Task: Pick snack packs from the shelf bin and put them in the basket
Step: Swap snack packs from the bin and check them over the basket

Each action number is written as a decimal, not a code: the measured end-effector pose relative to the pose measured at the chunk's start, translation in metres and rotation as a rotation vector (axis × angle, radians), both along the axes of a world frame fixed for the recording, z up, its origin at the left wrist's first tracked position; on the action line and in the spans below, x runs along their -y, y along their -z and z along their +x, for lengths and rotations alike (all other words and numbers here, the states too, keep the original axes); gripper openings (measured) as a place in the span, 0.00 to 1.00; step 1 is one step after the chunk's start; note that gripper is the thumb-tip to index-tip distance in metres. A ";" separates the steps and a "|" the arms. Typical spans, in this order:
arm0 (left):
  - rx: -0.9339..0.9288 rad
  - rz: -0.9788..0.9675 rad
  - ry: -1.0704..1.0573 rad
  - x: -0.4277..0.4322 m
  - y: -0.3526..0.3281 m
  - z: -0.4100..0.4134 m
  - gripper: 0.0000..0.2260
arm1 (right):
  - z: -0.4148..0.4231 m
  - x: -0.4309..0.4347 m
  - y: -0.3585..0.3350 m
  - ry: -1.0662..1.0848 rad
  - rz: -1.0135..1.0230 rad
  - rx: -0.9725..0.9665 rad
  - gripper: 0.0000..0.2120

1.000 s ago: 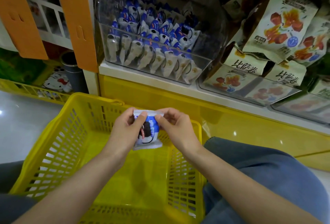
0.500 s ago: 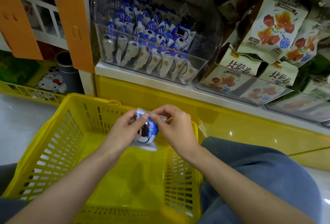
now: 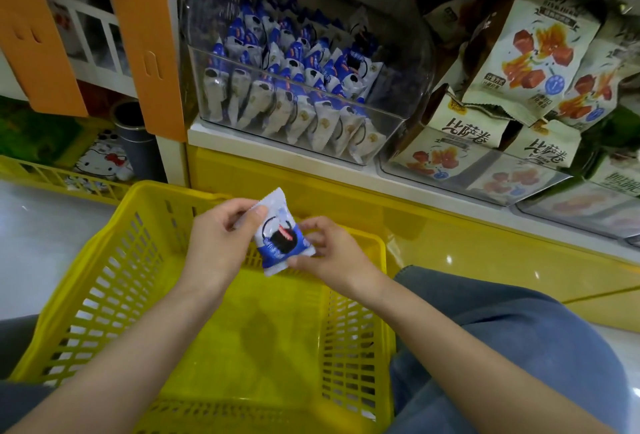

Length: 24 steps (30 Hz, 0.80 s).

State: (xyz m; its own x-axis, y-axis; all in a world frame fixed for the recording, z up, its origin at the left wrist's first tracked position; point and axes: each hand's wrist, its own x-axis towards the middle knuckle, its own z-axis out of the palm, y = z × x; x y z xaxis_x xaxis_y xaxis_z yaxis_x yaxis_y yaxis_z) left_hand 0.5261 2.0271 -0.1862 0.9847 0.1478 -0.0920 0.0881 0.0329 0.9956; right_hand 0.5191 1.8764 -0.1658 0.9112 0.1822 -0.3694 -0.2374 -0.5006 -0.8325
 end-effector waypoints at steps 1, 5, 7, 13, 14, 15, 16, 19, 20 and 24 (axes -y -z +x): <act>0.035 0.097 0.031 0.000 0.001 -0.001 0.04 | -0.001 -0.002 0.001 -0.024 -0.062 0.076 0.21; 0.083 0.200 0.175 0.005 0.002 -0.004 0.08 | -0.001 -0.006 -0.004 0.030 0.042 0.251 0.10; 0.055 0.150 0.196 0.008 0.002 -0.006 0.08 | 0.001 -0.004 -0.006 0.078 0.040 0.291 0.05; 0.005 0.078 0.161 0.012 0.001 -0.009 0.10 | 0.002 -0.002 -0.007 0.090 0.091 0.249 0.04; -0.003 0.090 0.164 0.011 0.001 -0.010 0.10 | 0.001 -0.002 -0.006 0.068 0.046 0.275 0.04; -0.013 0.104 0.172 0.010 0.000 -0.011 0.10 | 0.000 -0.002 -0.006 0.047 -0.016 0.314 0.03; -0.021 0.122 0.184 0.010 0.000 -0.011 0.10 | -0.001 -0.002 -0.006 0.028 -0.084 0.363 0.03; -0.042 0.083 0.235 0.010 -0.002 -0.010 0.11 | -0.003 0.001 -0.007 -0.046 -0.238 0.527 0.05; -0.054 0.046 0.248 0.010 -0.002 -0.010 0.11 | -0.004 0.001 -0.007 -0.067 -0.272 0.575 0.05; -0.018 0.149 0.097 0.011 0.004 -0.007 0.07 | -0.003 0.002 -0.009 0.002 -0.247 0.630 0.03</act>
State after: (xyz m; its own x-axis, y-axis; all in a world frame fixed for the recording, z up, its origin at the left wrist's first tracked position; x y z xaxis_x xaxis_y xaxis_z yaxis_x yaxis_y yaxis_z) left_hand 0.5196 2.0158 -0.1900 0.9935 0.0652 -0.0939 0.1014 -0.1245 0.9870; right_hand 0.5158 1.8741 -0.1572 0.9665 0.1586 0.2020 0.2546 -0.6939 -0.6736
